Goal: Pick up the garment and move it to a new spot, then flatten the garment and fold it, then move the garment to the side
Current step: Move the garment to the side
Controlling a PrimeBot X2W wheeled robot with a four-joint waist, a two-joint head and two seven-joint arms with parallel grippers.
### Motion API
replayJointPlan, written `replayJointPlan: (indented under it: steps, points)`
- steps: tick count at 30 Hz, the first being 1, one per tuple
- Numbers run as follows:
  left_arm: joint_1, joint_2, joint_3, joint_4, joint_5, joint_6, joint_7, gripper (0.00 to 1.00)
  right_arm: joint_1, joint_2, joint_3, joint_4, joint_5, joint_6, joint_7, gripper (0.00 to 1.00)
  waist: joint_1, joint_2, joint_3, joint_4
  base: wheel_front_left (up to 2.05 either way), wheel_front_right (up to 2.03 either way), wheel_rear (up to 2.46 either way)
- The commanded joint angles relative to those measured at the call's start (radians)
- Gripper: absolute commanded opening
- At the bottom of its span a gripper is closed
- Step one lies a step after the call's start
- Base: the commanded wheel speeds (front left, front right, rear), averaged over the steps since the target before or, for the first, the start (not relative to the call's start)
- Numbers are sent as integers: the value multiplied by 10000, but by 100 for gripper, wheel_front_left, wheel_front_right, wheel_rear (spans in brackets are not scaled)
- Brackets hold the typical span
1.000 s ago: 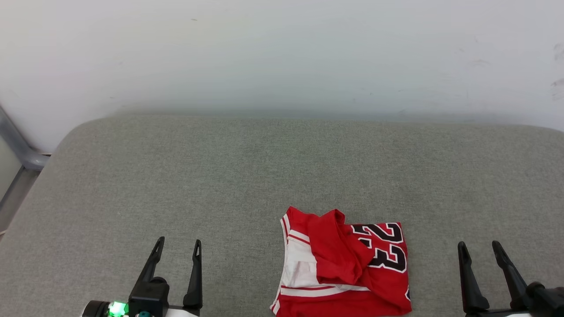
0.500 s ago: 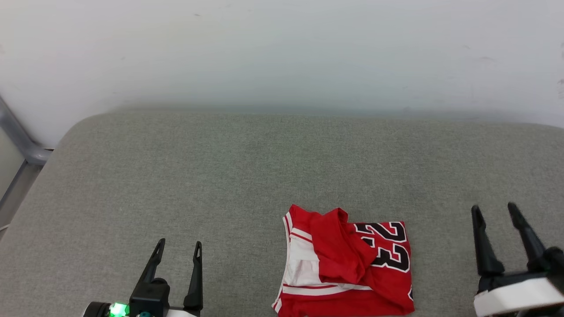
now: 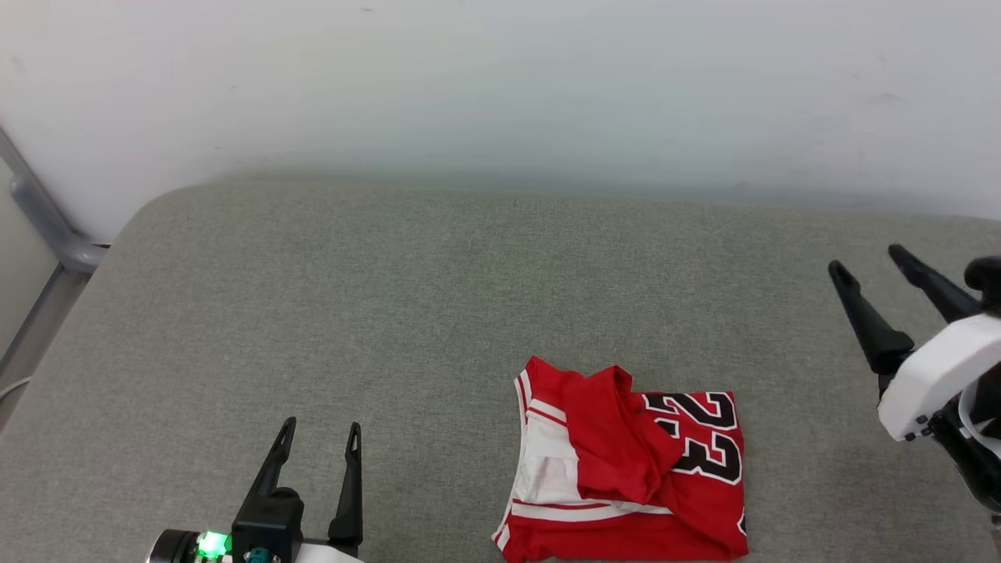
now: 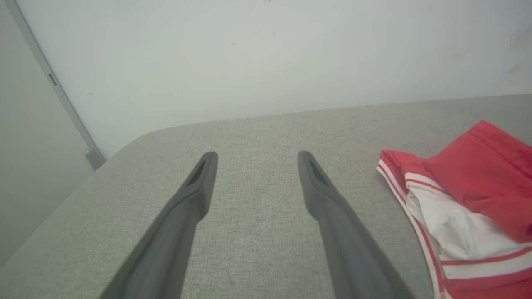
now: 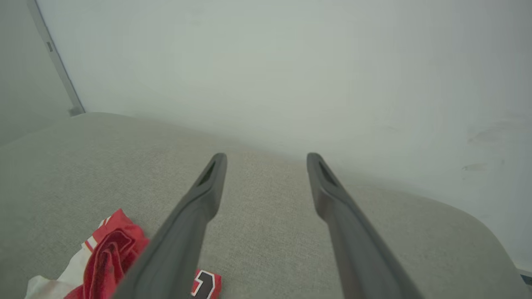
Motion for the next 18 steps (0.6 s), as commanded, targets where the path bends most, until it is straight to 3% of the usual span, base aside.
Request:
replayJointPlan:
  steps: [1,10,18]
  points:
    - [-100,-18,-17,-4,6,-6,-23,100,-288,-240,347,106,414,-8,712,100,0,-1,60,39,0,0,0]
    - [-325,-84,-89,50,3,-68,-23,100,-102,-645,1765,874,2072,-8,4336,100,0,-1,304,310,0,0,0]
    - [-572,-137,-133,2,-5,-110,-23,100,214,-283,1973,1592,2671,-8,5344,100,0,-1,798,647,0,0,0]
